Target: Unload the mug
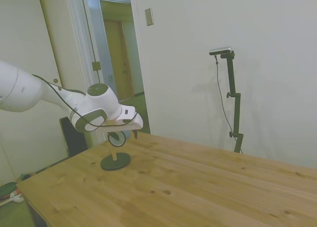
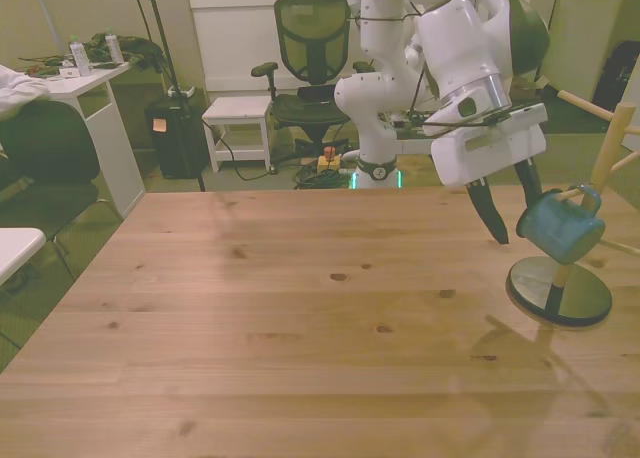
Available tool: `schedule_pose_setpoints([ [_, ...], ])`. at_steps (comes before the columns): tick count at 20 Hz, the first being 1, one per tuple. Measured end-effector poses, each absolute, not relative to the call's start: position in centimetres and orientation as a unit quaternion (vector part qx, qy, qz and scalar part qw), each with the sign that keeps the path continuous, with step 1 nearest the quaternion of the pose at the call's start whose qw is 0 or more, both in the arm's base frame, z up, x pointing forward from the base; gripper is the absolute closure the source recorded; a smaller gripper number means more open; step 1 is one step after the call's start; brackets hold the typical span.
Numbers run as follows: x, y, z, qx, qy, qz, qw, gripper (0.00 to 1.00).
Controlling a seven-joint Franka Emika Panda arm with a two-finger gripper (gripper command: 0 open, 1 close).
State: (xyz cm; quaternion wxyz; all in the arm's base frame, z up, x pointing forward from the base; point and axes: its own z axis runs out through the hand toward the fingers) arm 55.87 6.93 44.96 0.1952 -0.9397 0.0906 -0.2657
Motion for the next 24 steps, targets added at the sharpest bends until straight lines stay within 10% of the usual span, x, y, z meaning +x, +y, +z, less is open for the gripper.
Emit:
schedule_pose_setpoints([
  [14, 56.3, 8.4, 45.4, -0.937, 0.058, -0.283, 0.195, 0.00],
  [15, 56.3, 8.6, 45.5, -0.937, 0.056, -0.284, 0.196, 1.00],
  [24, 56.7, 9.0, 44.4, -0.940, 0.043, -0.277, 0.192, 1.00],
])
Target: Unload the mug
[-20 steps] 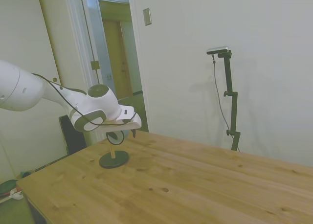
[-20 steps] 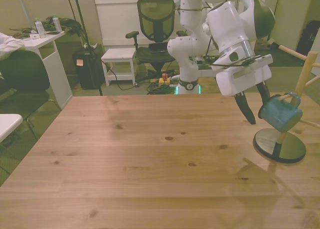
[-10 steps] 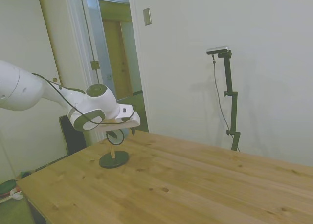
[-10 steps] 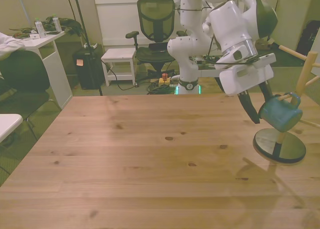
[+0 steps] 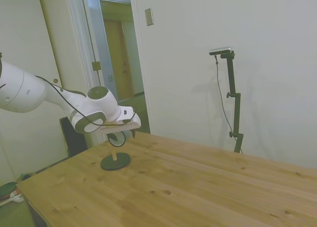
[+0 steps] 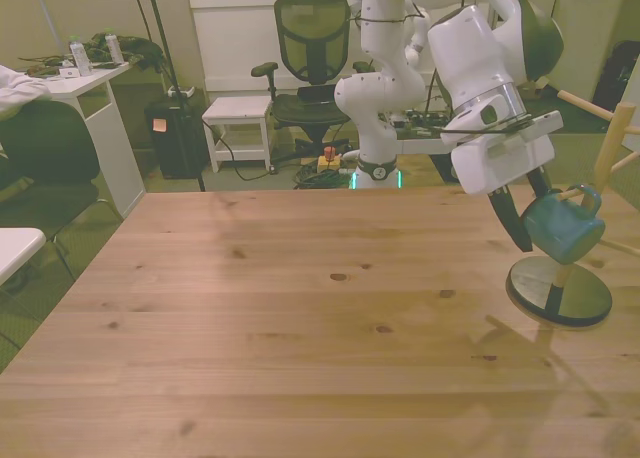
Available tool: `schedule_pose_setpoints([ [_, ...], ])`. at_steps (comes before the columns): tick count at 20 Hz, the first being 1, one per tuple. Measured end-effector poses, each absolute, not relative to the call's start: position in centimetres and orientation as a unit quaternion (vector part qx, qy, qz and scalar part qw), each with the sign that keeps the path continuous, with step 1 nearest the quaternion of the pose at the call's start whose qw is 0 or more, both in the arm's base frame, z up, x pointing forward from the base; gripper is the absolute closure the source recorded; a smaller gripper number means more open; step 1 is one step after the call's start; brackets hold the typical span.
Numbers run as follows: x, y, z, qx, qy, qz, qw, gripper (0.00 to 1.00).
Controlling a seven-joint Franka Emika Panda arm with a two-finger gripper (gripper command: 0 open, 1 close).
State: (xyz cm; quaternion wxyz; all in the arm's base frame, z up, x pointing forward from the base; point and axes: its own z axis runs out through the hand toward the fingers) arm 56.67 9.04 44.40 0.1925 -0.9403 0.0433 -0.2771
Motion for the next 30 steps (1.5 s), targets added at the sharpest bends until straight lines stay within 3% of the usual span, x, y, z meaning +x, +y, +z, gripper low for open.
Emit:
schedule_pose_setpoints([
  [30, 56.71, 8.53, 44.90, -0.937, 0.028, -0.289, 0.194, 1.00],
])
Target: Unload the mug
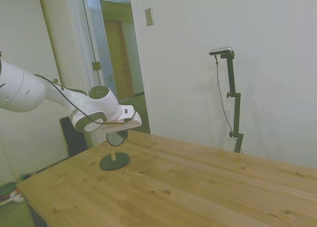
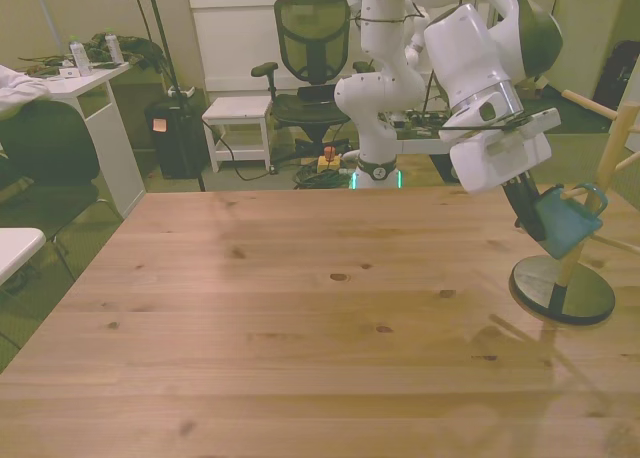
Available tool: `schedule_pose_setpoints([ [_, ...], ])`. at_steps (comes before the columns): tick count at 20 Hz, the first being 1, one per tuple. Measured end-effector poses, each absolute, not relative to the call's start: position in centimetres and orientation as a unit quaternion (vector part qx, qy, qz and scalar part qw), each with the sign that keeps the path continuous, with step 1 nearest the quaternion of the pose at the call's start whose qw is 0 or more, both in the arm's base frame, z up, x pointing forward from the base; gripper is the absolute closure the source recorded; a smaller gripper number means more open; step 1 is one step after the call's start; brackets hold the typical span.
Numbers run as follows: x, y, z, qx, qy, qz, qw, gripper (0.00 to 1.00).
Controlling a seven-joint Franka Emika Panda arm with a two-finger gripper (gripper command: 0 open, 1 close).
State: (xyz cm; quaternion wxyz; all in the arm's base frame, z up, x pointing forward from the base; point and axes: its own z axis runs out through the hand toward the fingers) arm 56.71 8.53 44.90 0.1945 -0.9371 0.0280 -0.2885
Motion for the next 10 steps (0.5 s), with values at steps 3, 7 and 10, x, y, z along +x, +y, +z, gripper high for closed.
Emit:
schedule_pose_setpoints([
  [3, 56.6, 8.5, 45.0, -0.936, 0.029, -0.291, 0.198, 1.00],
  [7, 56.3, 8.4, 45.6, -0.934, 0.026, -0.296, 0.199, 1.00],
  [10, 56.1, 8.3, 46.2, -0.932, 0.026, -0.300, 0.201, 1.00],
])
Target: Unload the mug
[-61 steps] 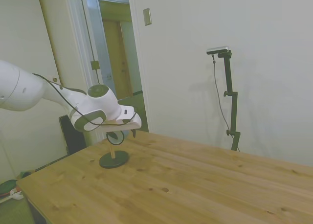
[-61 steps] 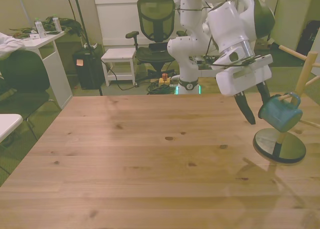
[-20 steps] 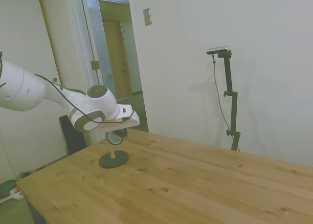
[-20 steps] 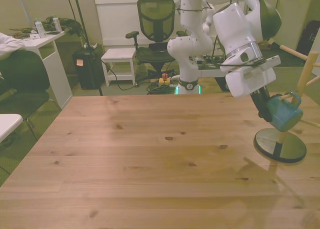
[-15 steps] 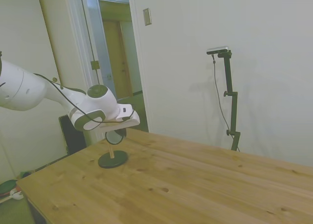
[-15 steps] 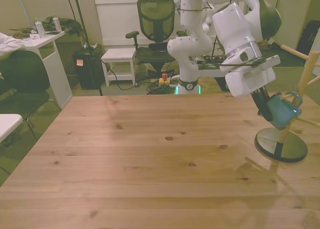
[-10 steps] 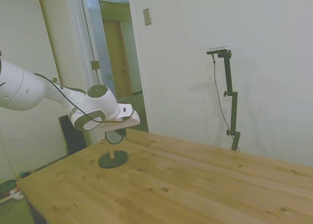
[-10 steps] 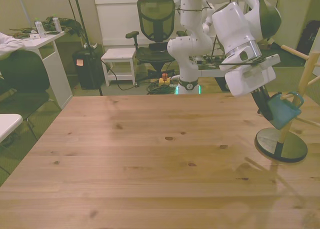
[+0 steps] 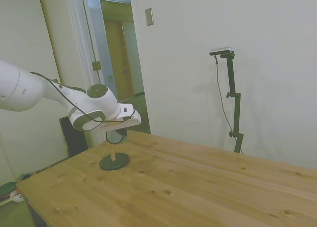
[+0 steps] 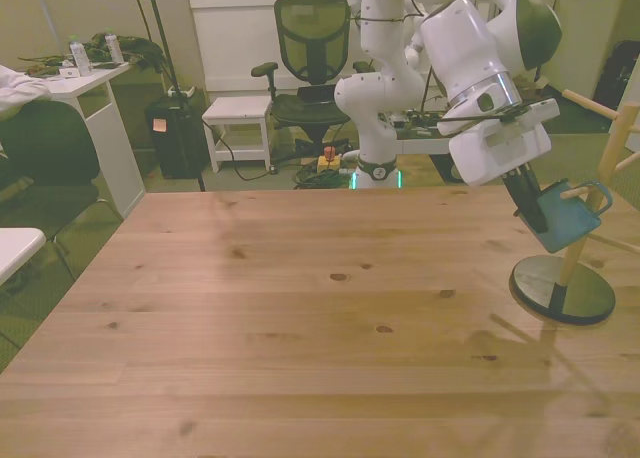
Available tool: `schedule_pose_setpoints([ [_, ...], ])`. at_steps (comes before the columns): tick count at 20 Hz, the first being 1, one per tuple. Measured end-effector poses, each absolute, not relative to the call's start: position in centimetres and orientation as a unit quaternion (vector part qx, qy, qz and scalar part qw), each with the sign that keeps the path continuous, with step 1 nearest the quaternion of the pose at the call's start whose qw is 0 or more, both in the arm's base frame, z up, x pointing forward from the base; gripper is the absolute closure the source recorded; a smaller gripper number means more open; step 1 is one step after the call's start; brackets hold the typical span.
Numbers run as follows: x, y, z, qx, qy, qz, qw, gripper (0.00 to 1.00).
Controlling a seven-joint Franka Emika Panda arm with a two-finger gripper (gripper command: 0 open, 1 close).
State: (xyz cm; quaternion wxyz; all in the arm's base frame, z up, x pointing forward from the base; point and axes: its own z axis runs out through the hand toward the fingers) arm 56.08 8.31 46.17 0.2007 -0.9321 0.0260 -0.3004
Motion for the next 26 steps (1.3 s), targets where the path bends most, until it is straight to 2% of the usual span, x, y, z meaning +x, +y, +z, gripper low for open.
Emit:
schedule_pose_setpoints([
  [26, 55.6, 4.8, 49.3, -0.922, 0.047, -0.309, 0.227, 1.00],
])
